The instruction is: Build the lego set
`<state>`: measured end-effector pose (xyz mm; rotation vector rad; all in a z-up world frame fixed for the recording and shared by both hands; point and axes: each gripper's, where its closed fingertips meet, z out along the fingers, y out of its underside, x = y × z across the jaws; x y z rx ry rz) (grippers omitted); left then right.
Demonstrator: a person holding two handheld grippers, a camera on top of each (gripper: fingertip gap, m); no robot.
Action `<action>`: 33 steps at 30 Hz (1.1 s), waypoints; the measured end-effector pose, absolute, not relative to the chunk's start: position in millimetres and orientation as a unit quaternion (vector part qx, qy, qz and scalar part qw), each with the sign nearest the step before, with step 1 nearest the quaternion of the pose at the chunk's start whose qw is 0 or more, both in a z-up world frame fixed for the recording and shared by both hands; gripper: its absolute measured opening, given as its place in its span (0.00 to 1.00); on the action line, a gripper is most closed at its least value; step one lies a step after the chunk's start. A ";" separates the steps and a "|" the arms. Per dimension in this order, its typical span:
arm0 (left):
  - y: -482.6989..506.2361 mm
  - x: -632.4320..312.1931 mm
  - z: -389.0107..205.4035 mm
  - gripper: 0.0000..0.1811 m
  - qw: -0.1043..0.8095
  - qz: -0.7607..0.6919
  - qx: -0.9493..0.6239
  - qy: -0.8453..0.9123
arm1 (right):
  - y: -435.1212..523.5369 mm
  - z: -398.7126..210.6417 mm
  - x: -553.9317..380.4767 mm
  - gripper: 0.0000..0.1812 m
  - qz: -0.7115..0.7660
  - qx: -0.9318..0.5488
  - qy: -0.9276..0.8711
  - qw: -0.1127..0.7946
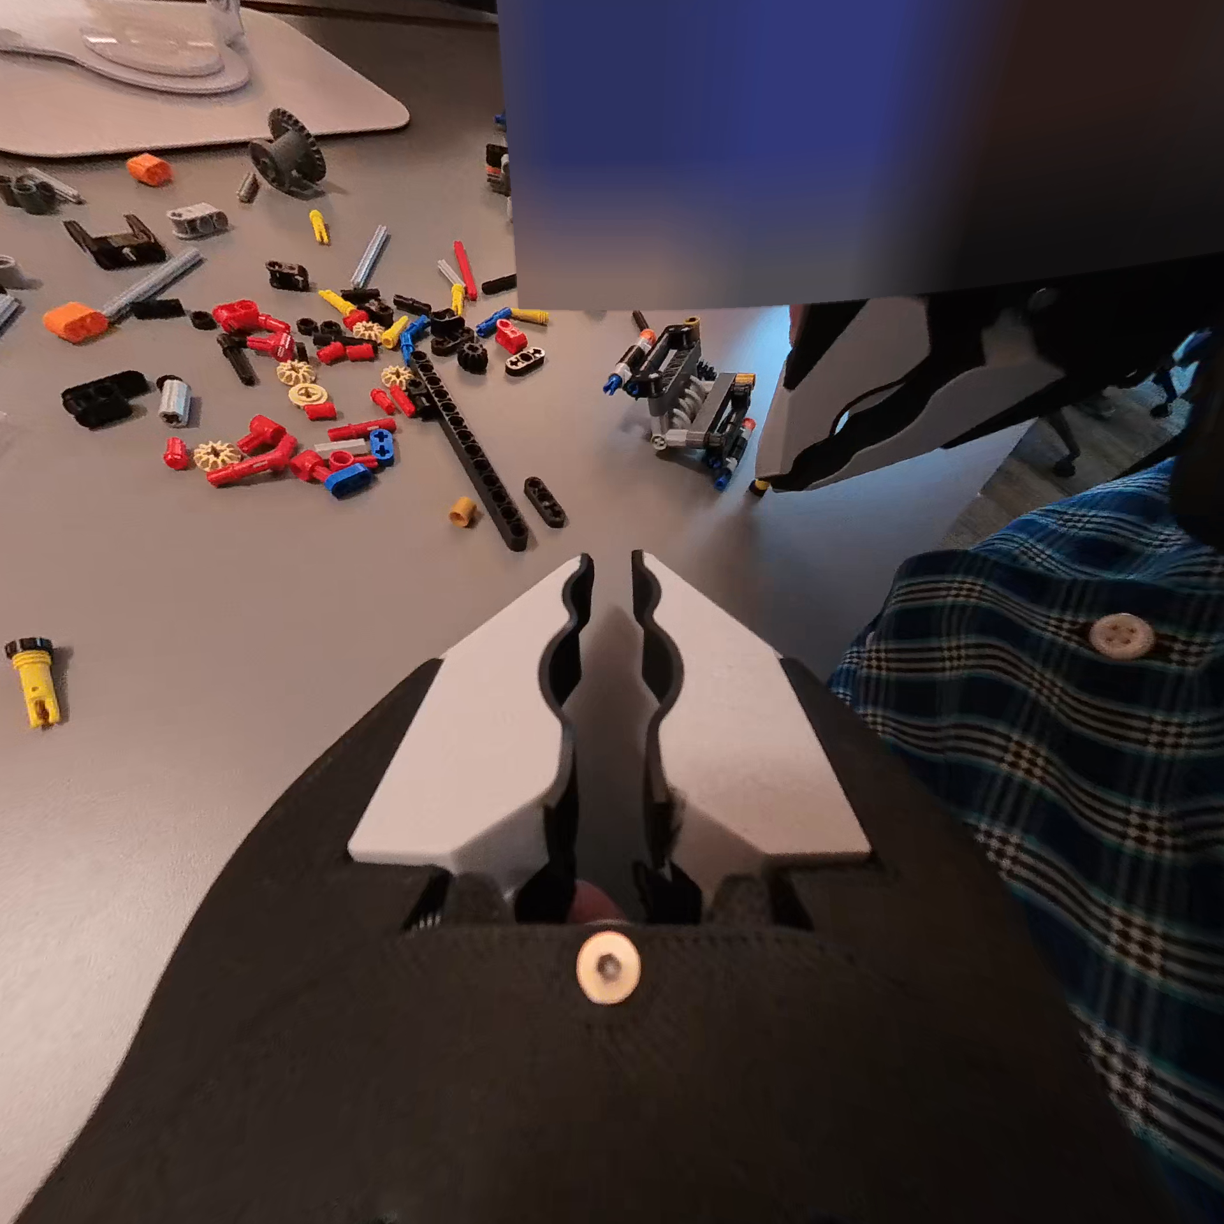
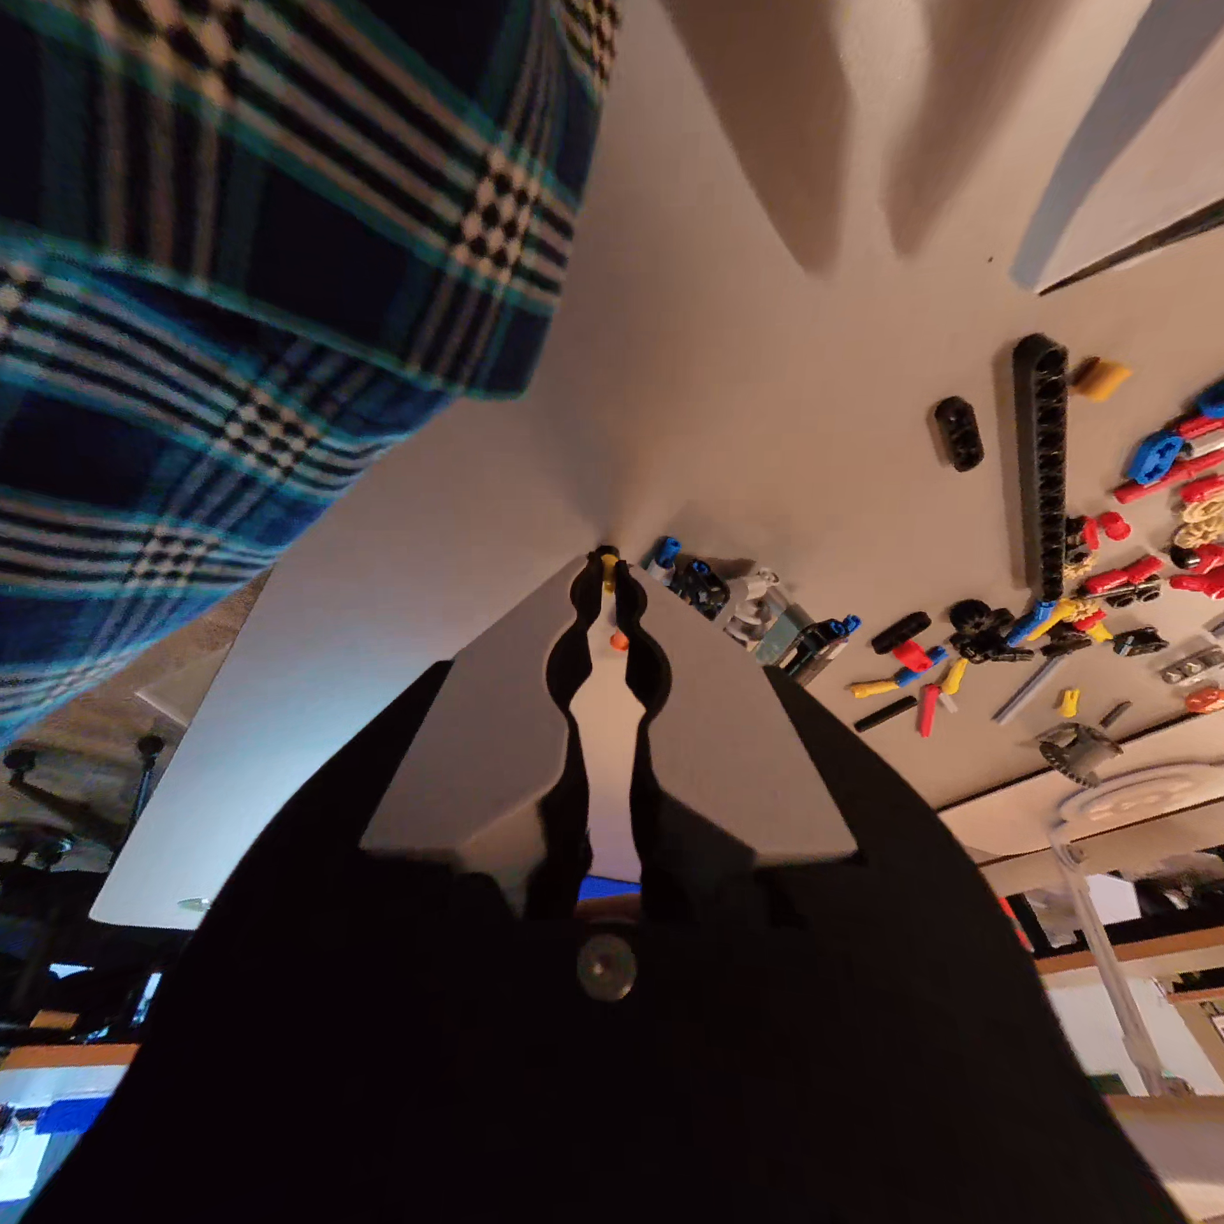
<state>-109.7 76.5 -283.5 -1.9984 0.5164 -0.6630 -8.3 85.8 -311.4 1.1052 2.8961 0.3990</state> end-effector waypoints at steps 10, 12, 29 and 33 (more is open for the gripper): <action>75.6 -111.1 -281.4 0.05 0.470 -0.282 -0.811 0.207 | 85.9 -312.5 -7.5 0.00 0.002 0.462 0.886 -0.030; 75.8 -111.0 -281.7 0.05 0.469 -0.281 -0.811 0.207 | 85.8 -312.8 -7.3 0.00 -0.012 0.474 0.879 -0.045; 74.8 -109.2 -283.6 0.06 0.467 -0.270 -0.813 0.218 | 79.0 -318.9 -17.2 0.00 -0.094 0.511 0.850 -0.085; 75.6 -108.3 -285.1 0.06 0.466 -0.262 -0.816 0.221 | 76.7 -315.2 -16.7 0.00 -0.118 0.528 0.834 -0.112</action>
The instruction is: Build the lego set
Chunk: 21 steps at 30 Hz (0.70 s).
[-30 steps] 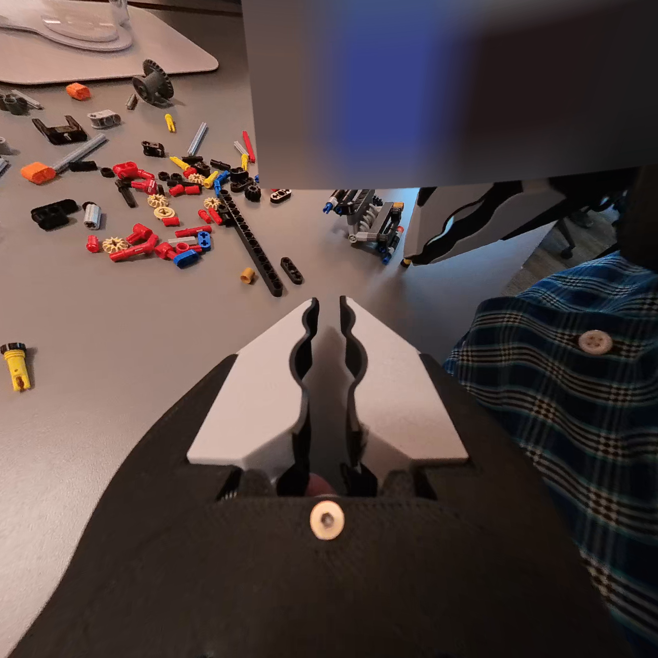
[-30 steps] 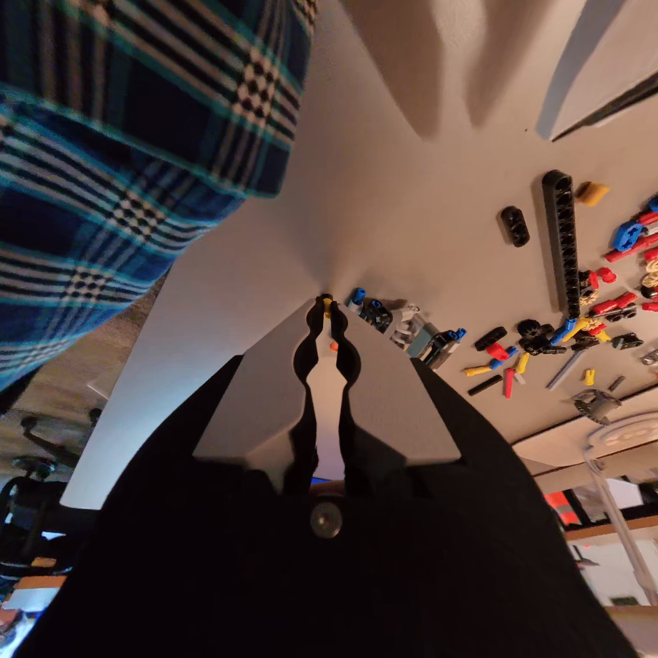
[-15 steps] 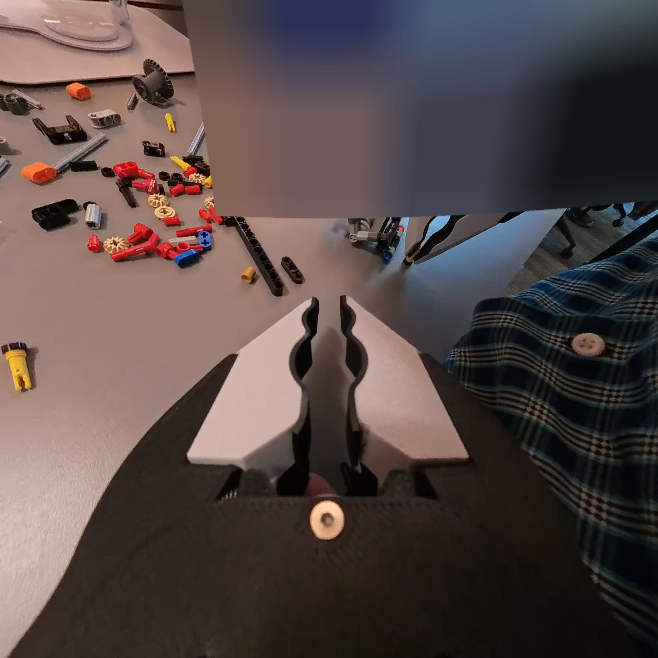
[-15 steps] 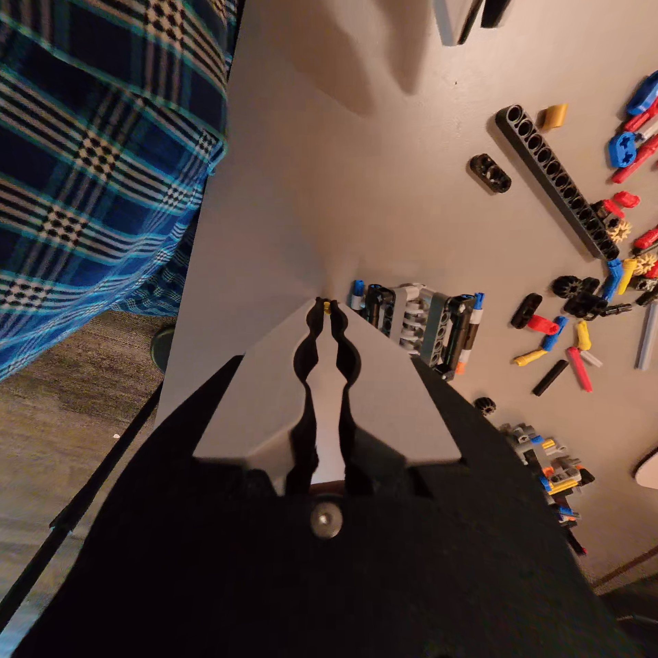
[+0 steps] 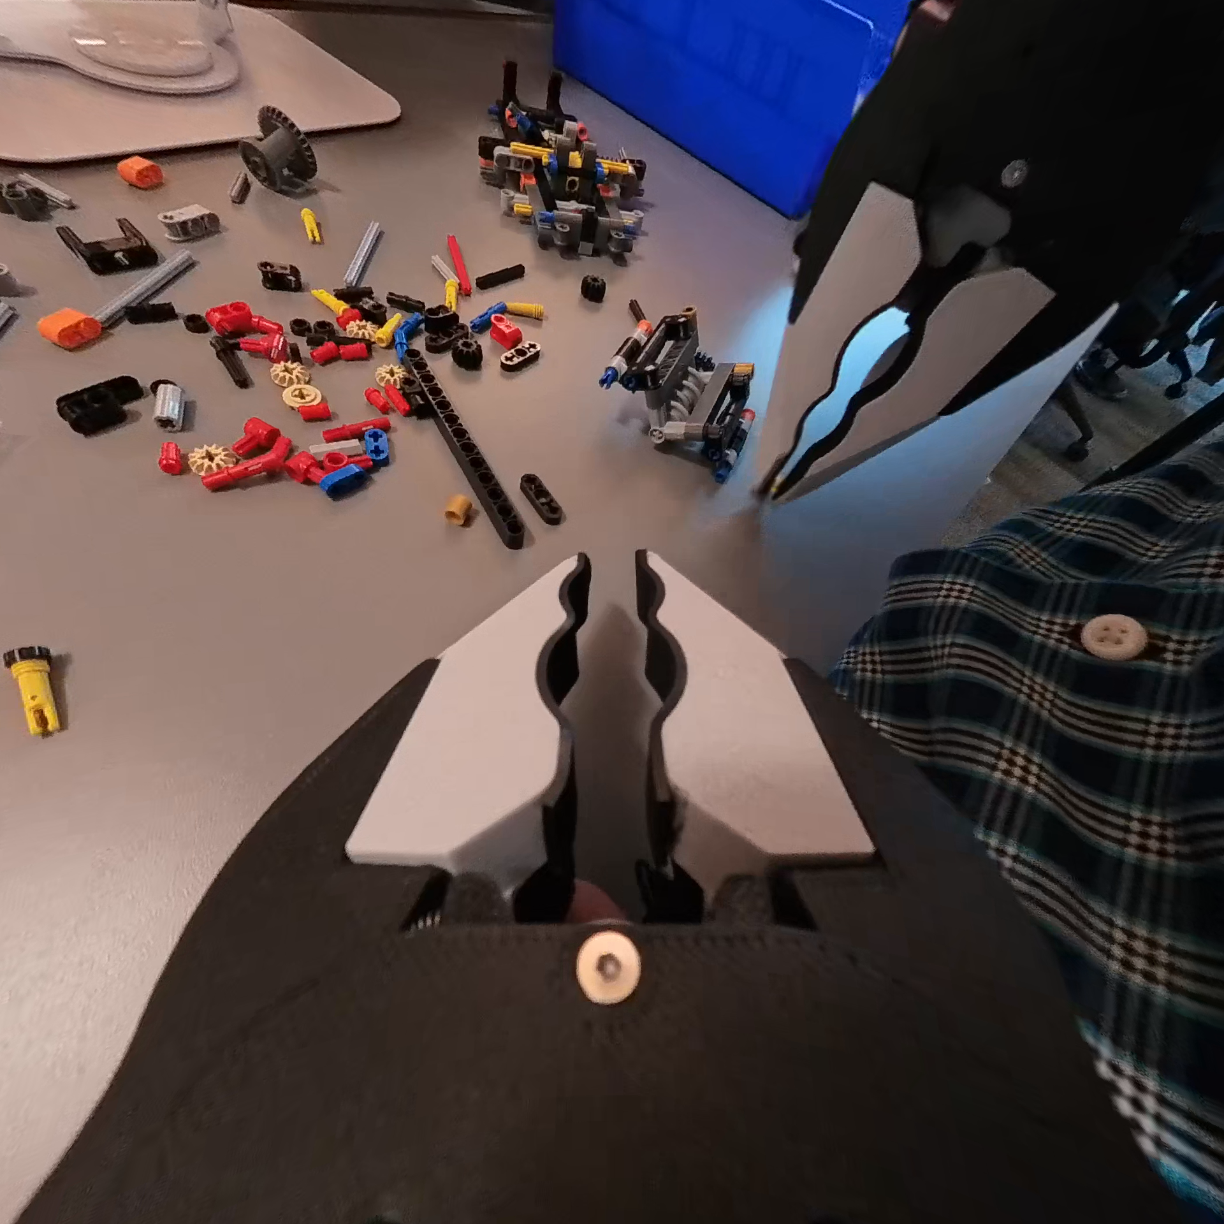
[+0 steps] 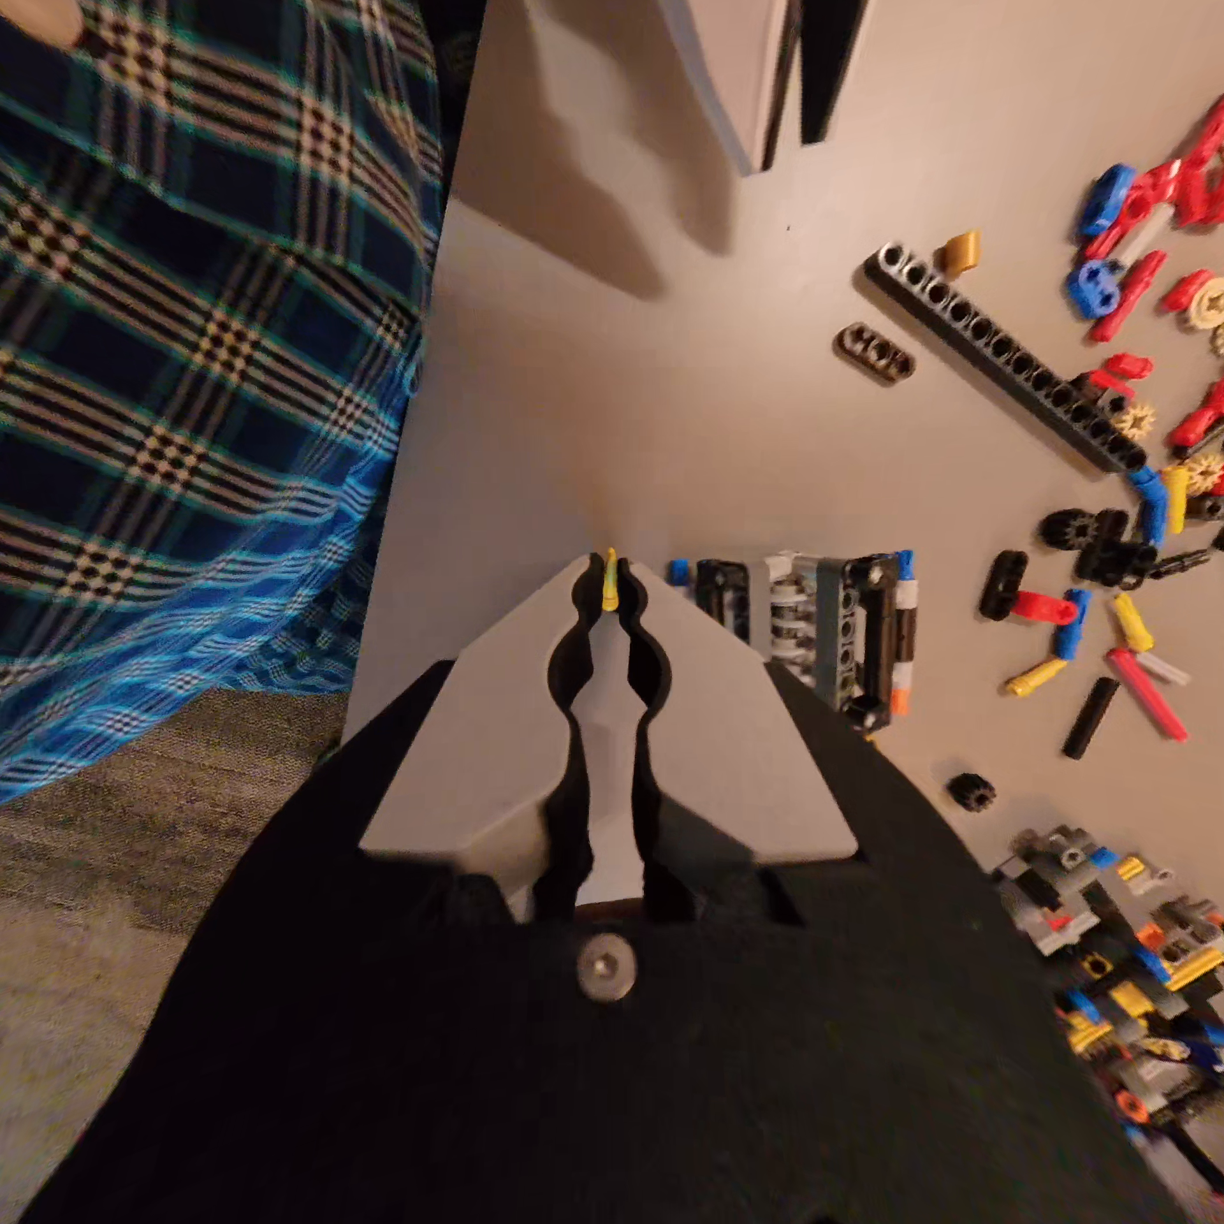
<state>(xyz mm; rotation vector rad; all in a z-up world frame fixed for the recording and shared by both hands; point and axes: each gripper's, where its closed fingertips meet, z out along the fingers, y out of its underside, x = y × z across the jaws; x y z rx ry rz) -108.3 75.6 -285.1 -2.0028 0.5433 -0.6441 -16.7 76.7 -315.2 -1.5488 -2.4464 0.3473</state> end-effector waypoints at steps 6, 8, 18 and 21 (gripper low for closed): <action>75.9 -105.6 -287.8 0.08 0.460 -0.248 -0.820 0.231 | 82.5 -293.7 -17.2 0.01 0.187 -0.572 -0.778 0.180; 74.9 -102.3 -289.6 0.09 0.456 -0.239 -0.822 0.244 | 86.5 -285.3 -17.2 0.01 0.236 -0.603 -0.735 0.200; 76.1 -48.1 -263.6 0.16 0.488 -0.202 -0.768 0.362 | 101.0 -238.9 -31.7 0.01 0.512 -0.706 -0.428 0.235; 88.1 -32.3 -253.7 0.17 0.521 -0.163 -0.744 0.387 | 109.1 -224.1 -33.3 0.01 0.589 -0.706 -0.317 0.232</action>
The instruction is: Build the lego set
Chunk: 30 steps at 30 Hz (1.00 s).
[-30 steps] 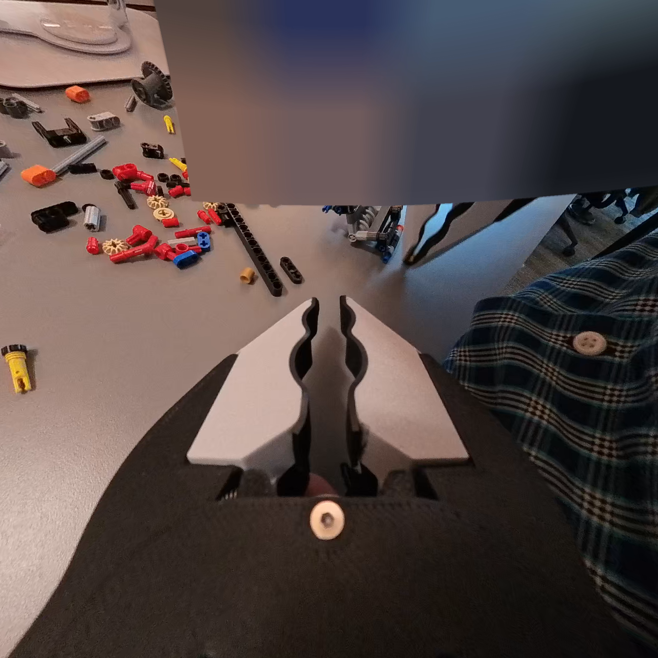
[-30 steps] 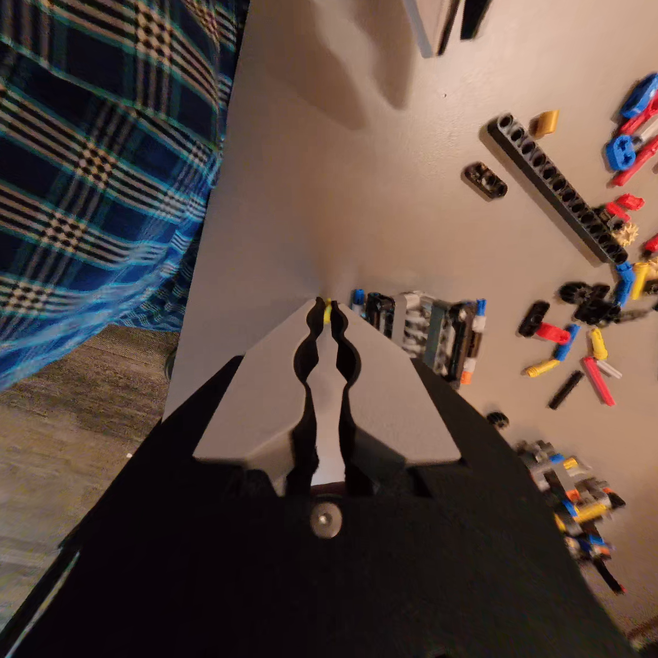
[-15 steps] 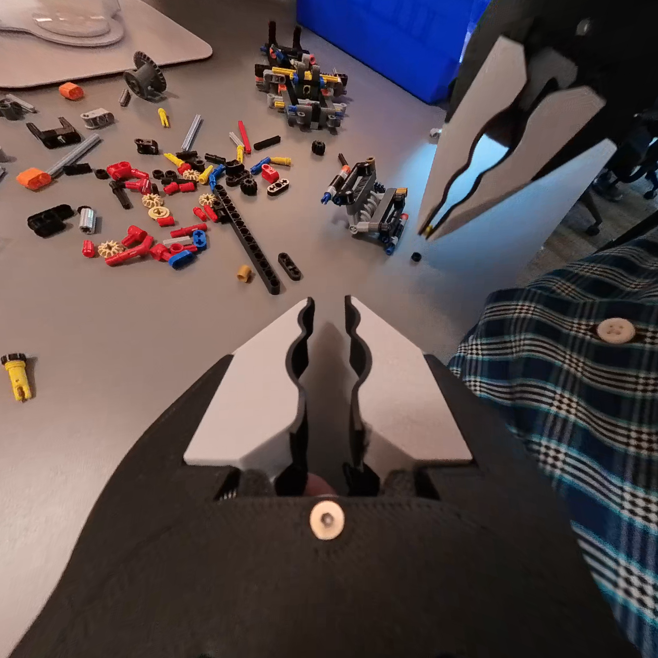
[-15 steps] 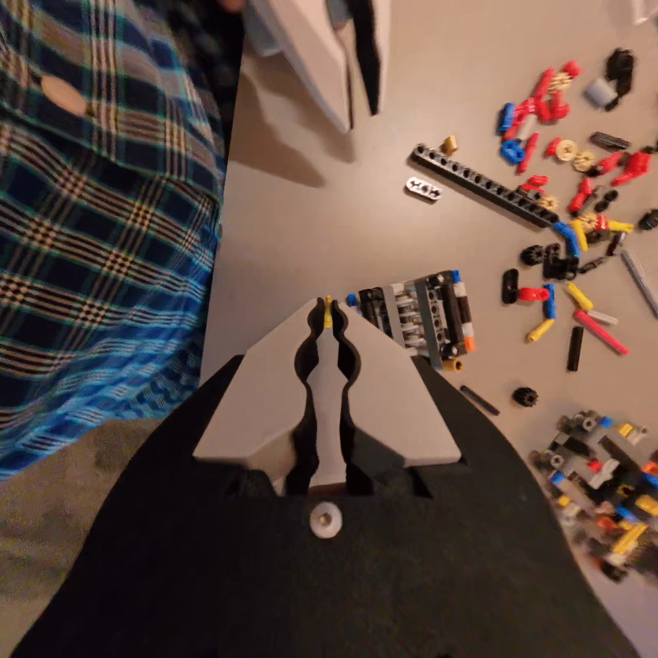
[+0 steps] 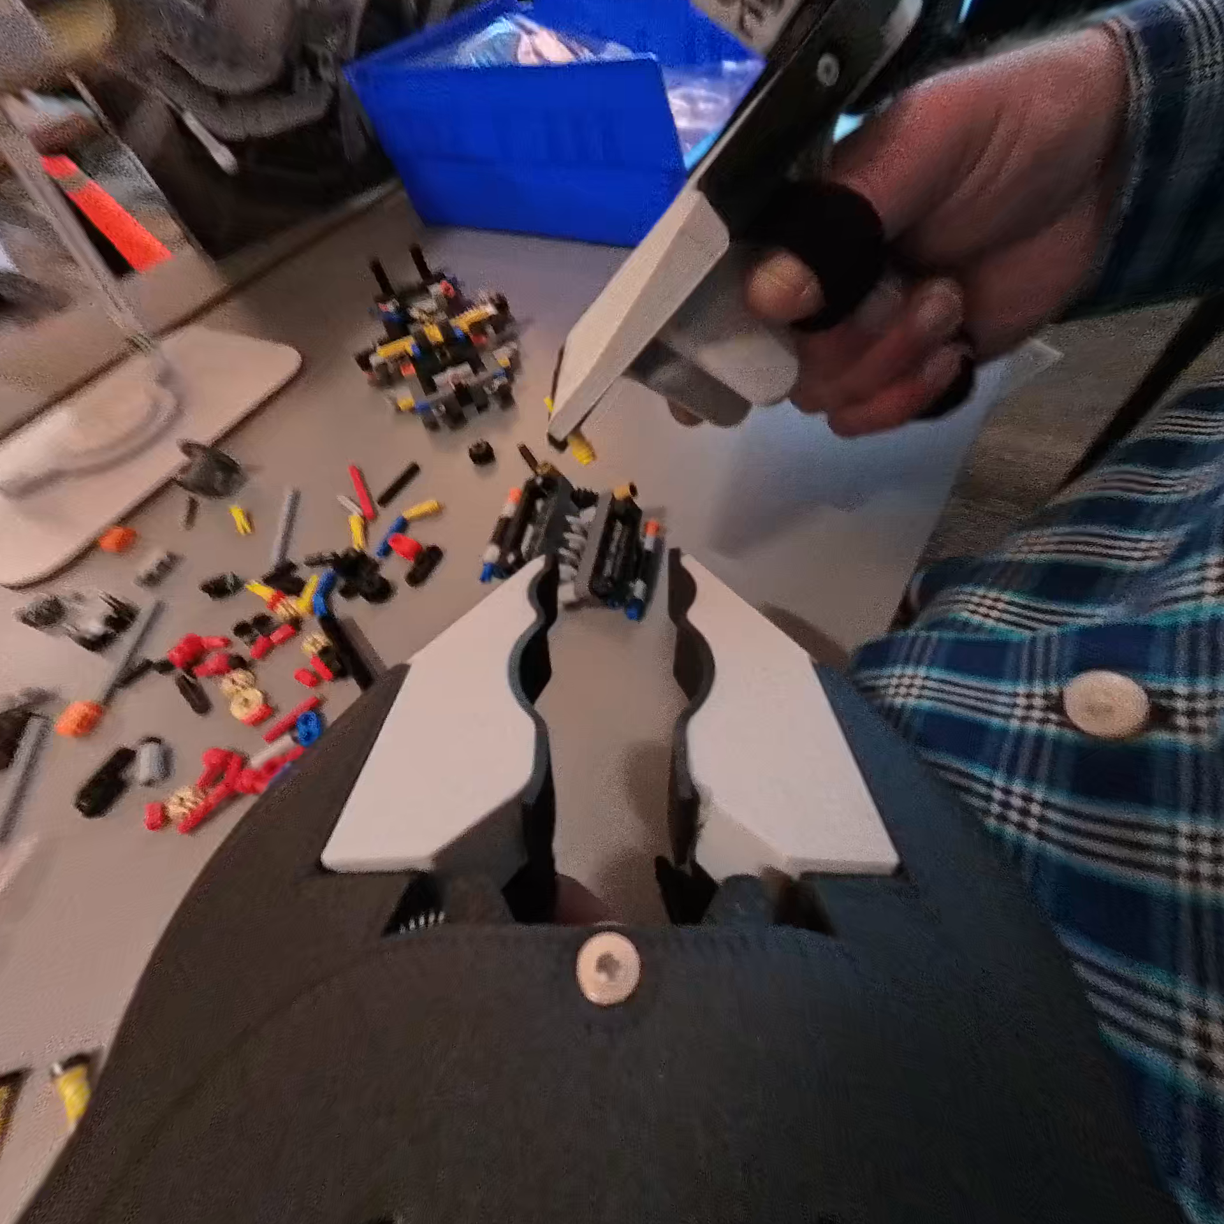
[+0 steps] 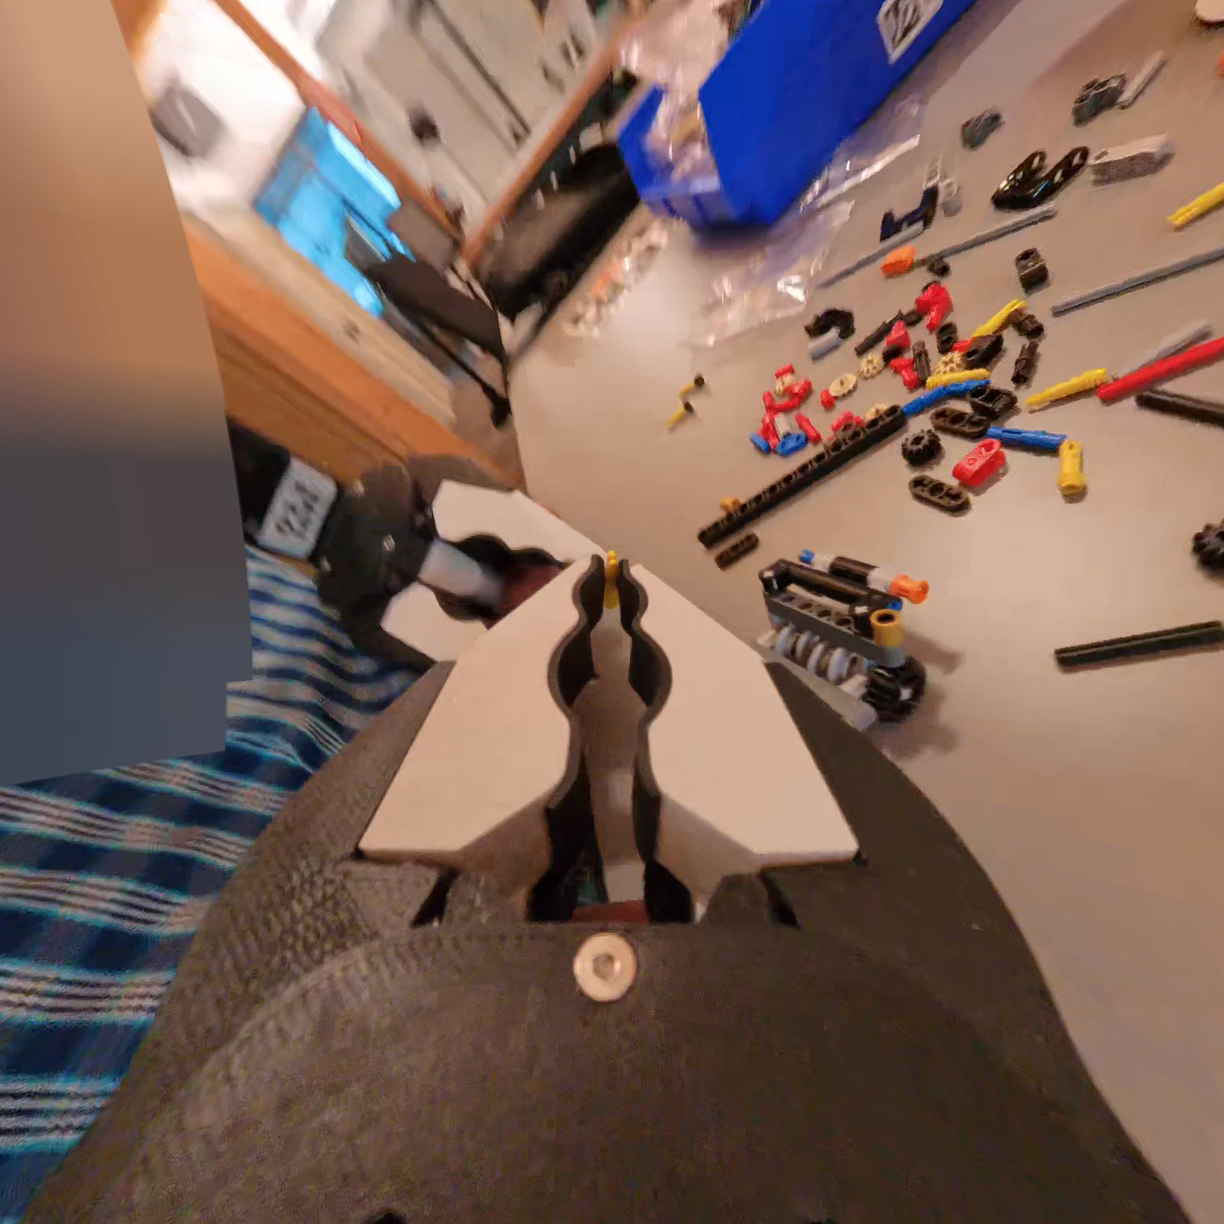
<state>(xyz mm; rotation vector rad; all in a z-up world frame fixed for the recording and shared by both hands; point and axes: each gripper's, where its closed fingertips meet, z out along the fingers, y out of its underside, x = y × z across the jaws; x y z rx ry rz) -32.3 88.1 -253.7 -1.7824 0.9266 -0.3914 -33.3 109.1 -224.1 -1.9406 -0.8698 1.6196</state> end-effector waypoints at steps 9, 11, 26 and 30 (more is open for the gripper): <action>105.4 -21.2 -232.2 0.05 0.583 -0.075 -0.709 0.389 | 95.2 -216.6 -37.5 0.01 0.662 -0.679 -0.234 0.213; 104.5 -20.9 -230.6 0.03 0.586 -0.073 -0.708 0.387 | 93.9 -215.0 -35.7 0.01 0.666 -0.676 -0.234 0.213; 98.8 -19.5 -227.9 0.01 0.599 -0.079 -0.695 0.390 | 87.8 -214.1 -30.0 0.01 0.583 -0.688 -0.342 0.264; 97.8 -18.8 -230.3 0.01 0.597 -0.087 -0.696 0.390 | 86.3 -216.5 -29.5 0.01 0.571 -0.689 -0.358 0.265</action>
